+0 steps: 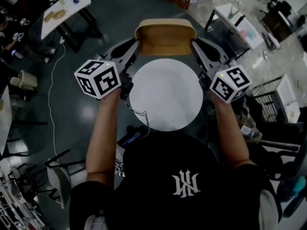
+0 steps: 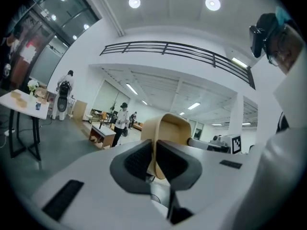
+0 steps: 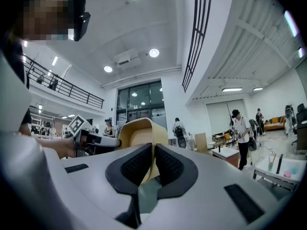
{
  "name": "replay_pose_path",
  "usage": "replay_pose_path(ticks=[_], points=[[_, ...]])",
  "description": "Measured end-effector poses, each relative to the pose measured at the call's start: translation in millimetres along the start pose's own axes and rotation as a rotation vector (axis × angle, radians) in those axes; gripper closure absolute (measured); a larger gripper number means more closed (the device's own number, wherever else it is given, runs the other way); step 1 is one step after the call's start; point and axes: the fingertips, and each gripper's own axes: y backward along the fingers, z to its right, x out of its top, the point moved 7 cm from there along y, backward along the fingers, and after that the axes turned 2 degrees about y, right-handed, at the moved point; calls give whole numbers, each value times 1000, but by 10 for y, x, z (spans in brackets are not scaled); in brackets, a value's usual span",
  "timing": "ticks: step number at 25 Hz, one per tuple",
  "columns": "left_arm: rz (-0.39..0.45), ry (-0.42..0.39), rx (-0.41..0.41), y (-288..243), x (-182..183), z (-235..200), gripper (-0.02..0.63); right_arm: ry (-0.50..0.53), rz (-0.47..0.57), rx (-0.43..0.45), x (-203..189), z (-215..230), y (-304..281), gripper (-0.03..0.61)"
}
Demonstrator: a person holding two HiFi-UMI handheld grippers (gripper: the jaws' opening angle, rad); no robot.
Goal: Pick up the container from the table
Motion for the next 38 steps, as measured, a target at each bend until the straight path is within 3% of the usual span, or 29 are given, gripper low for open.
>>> replay_pose_path(ticks=[8, 16, 23, 38], points=[[82, -121, -19, 65, 238, 360, 584, 50, 111, -14, 266, -87, 234, 526], [125, -149, -34, 94, 293, 545, 584, 84, 153, -19, 406, -130, 394, 526], [163, -222, -57, 31, 353, 752, 584, 88, 196, -15, 477, -67, 569, 525], [175, -284, -68, 126, 497, 956, 583, 101, 245, -11, 611, -124, 656, 526]])
